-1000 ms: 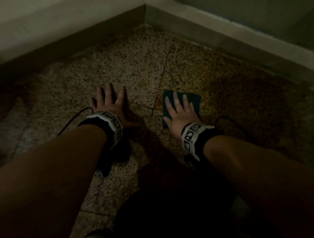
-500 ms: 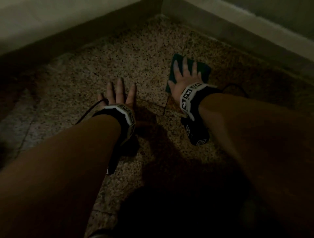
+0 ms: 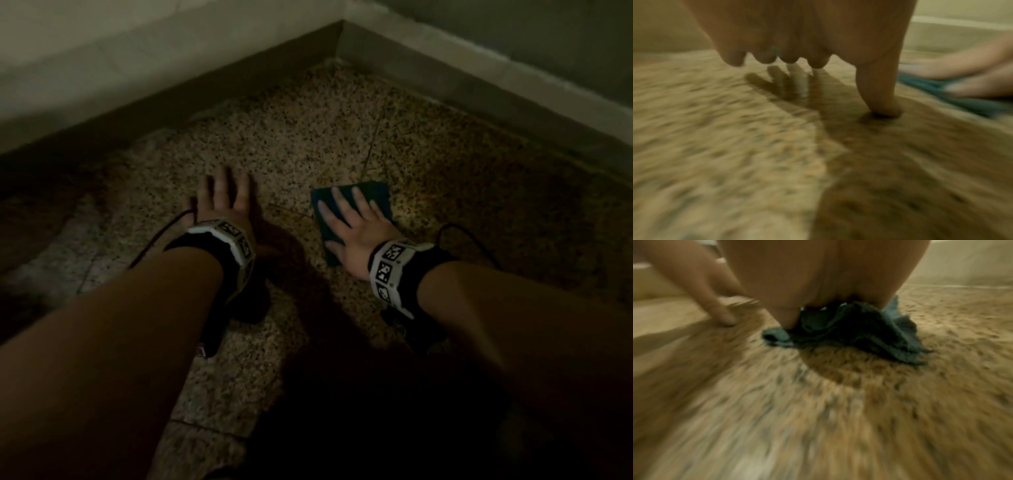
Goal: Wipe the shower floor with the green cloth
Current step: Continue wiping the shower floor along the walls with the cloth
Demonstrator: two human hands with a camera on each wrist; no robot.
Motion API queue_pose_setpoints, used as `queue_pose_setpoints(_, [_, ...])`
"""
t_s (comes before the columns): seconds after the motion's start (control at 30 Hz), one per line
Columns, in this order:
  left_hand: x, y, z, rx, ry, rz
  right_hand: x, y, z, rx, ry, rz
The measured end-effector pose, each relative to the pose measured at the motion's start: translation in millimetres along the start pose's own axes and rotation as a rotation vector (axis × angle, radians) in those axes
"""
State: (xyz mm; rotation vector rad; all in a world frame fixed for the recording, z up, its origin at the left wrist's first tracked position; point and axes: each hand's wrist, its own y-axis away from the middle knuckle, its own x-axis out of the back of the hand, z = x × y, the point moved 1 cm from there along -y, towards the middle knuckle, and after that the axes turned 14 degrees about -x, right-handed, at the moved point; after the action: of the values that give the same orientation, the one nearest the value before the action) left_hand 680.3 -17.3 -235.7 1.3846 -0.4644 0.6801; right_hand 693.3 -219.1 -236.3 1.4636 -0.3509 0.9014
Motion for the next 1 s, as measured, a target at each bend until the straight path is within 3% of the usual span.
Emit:
queue_pose_setpoints(0.3, [-6.8,-5.5,-17.2,0.048,0.092,0.010,57.1,-66.7,-7.6,-0.117,-0.157,0.057])
queue_pose_setpoints(0.47, [-3.1,-7.2,-16.1,0.077,0.094,-0.026,62.3,-66.2,-20.1,-0.164,-0.142,0.043])
queue_pose_setpoints(0.63, [-6.9,-2.7,-10.4,0.075,0.056,0.032,46.8,-41.6,-41.8,-0.086,-0.098,-0.009])
queue_pose_setpoints(0.8, [2.8,2.5,-12.3,0.077,0.101,0.000,25.1,-17.9,-70.2,0.011,-0.058,-0.072])
queue_pose_setpoints(1.0, [9.6,13.9,-35.8,0.112,0.070,0.004,17.6,-12.9,-60.1,0.086,-0.049,-0.044])
